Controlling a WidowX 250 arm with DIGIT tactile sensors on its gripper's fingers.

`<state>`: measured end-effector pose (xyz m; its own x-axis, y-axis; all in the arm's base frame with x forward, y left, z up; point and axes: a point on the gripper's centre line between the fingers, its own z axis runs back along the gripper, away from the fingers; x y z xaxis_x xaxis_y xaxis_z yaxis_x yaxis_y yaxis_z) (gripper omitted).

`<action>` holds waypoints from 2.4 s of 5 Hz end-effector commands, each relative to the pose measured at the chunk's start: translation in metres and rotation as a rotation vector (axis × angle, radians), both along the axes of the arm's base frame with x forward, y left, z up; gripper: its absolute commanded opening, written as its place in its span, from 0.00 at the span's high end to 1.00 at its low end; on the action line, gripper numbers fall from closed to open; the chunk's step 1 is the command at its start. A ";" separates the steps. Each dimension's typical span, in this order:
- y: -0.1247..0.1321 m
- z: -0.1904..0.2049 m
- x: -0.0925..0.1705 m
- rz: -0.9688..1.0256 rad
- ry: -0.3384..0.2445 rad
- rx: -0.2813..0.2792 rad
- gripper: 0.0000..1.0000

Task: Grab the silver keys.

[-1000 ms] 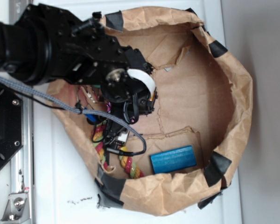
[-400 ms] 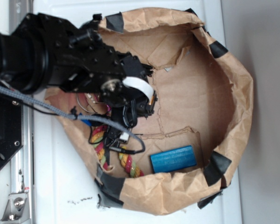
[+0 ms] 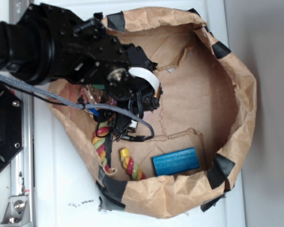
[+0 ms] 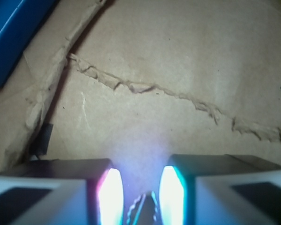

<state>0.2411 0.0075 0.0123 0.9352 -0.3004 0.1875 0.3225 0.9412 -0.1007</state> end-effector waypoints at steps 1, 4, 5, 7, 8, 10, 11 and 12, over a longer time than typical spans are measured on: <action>-0.002 -0.003 -0.002 -0.007 0.008 -0.009 1.00; -0.003 -0.002 0.007 -0.009 0.005 -0.005 1.00; -0.002 0.000 0.008 -0.009 0.002 -0.002 1.00; -0.009 0.072 0.048 0.201 0.195 -0.084 1.00; -0.004 0.121 0.051 0.217 0.246 -0.195 1.00; 0.012 0.159 0.022 0.107 0.169 -0.255 1.00; 0.011 0.144 0.013 0.086 0.087 -0.235 1.00; 0.005 0.138 0.030 0.127 0.079 -0.223 1.00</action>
<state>0.2659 0.0087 0.1374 0.9846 -0.1350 0.1110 0.1660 0.9212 -0.3519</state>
